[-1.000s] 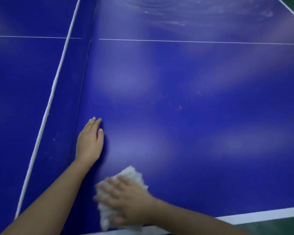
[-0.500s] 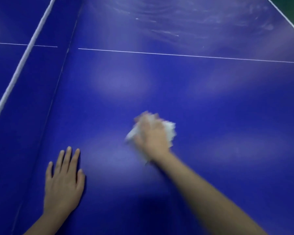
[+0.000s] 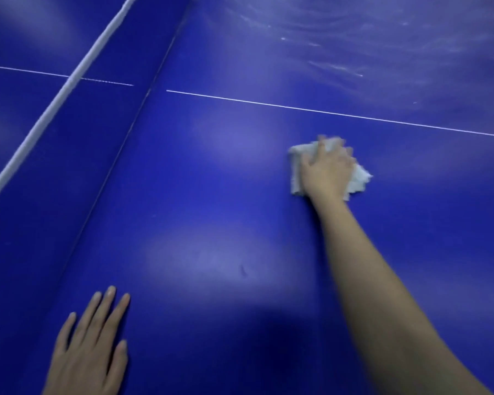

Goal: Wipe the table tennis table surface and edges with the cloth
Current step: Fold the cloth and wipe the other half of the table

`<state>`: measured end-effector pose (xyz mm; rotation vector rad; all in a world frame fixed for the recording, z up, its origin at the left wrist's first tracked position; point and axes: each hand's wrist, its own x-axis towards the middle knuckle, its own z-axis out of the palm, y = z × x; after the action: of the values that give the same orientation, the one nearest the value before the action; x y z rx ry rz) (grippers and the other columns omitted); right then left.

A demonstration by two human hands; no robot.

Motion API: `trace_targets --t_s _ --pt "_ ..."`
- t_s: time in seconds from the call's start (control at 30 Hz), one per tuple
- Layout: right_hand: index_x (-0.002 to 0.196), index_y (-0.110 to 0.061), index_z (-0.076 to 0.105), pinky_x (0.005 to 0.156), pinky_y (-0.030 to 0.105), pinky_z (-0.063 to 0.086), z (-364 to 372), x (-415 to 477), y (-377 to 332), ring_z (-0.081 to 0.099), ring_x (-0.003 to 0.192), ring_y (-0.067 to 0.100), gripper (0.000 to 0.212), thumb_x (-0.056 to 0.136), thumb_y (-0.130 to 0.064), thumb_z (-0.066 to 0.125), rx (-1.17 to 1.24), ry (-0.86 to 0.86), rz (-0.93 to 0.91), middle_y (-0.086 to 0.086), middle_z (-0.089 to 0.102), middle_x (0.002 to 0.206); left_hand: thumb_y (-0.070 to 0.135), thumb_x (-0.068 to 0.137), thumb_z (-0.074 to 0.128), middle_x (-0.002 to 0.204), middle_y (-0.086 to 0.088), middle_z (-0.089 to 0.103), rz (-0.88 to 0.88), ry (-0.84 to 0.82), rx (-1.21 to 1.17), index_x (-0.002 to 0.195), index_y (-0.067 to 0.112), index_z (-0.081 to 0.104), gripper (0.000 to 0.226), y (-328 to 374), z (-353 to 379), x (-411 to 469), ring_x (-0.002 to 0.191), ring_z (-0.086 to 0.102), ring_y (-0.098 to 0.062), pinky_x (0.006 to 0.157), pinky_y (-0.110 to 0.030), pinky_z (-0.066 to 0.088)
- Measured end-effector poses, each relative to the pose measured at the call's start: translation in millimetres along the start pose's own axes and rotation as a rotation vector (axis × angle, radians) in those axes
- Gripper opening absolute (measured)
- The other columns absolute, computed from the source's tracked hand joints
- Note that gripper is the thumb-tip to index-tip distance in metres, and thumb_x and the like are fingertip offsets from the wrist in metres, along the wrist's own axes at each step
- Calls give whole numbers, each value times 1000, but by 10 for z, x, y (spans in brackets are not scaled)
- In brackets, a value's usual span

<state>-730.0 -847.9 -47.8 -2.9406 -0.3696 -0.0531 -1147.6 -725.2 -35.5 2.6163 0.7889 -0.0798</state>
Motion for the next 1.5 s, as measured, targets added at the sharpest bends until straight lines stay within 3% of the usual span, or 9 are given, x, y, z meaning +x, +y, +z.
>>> trace_targets --t_s 0.17,0.27,0.6,0.67,0.83,1.03,1.2,1.37,1.5 --pt "125 -17 54 94 46 36 207 -1760 -1271 47 109 34 51 86 -50 50 196 -160 -1172 17 51 127 31 82 31 157 18 8 20 3 75 143 25 32 61 -84 19 -1 142 1 3 114 -23 3" --pt "136 -17 48 103 41 28 131 -2277 -1170 45 121 34 64 84 -53 55 229 -376 -1499 17 48 136 28 86 31 140 -14 46 17 41 121 126 0 53 53 -104 70 -19 143 5 -1 114 -27 8" --pt "151 -12 5 115 43 12 337 -391 -1678 17 142 32 72 95 -46 34 149 -159 -543 14 19 155 29 87 33 142 -11 46 -31 84 141 136 9 48 54 -80 64 -77 137 28 -18 115 -36 11" --pt "149 -5 8 113 43 17 299 -742 -1722 25 138 34 74 93 -43 38 181 -154 -618 17 28 150 30 87 33 142 -10 46 -36 92 142 135 8 48 55 -76 70 -89 137 30 -19 115 -37 12" --pt "145 -1 26 111 40 20 111 -1706 -1380 34 135 31 73 87 -41 46 136 -356 -1425 18 37 146 28 88 32 144 -12 43 -44 134 132 134 3 47 55 -65 66 -124 137 35 -24 116 -38 14" --pt "146 -3 22 112 41 17 85 -1927 -1119 25 139 31 66 93 -40 36 91 -156 -587 14 27 152 13 93 42 150 -10 34 -106 115 9 139 6 41 46 59 77 -695 140 28 -22 116 -34 11" --pt "146 -6 24 111 40 14 54 -3067 -1447 26 138 32 66 93 -39 45 100 -249 -1013 12 25 153 9 77 53 113 -14 66 -80 139 -53 107 2 67 33 36 -11 -1613 101 64 -29 89 -40 50" --pt "136 -8 47 111 38 16 -94 -4547 -1247 38 133 31 61 84 -38 62 122 -513 -1624 12 42 145 16 80 37 86 -8 66 -93 256 -118 90 4 65 33 -123 -182 -2192 78 62 -27 72 -30 40" --pt "138 -6 44 112 40 19 -154 -4535 -906 39 133 31 68 82 -36 68 128 -540 -1658 14 43 144 16 82 36 79 -6 64 -35 307 -137 83 4 64 30 -244 -289 -2590 71 62 -25 68 -29 40"
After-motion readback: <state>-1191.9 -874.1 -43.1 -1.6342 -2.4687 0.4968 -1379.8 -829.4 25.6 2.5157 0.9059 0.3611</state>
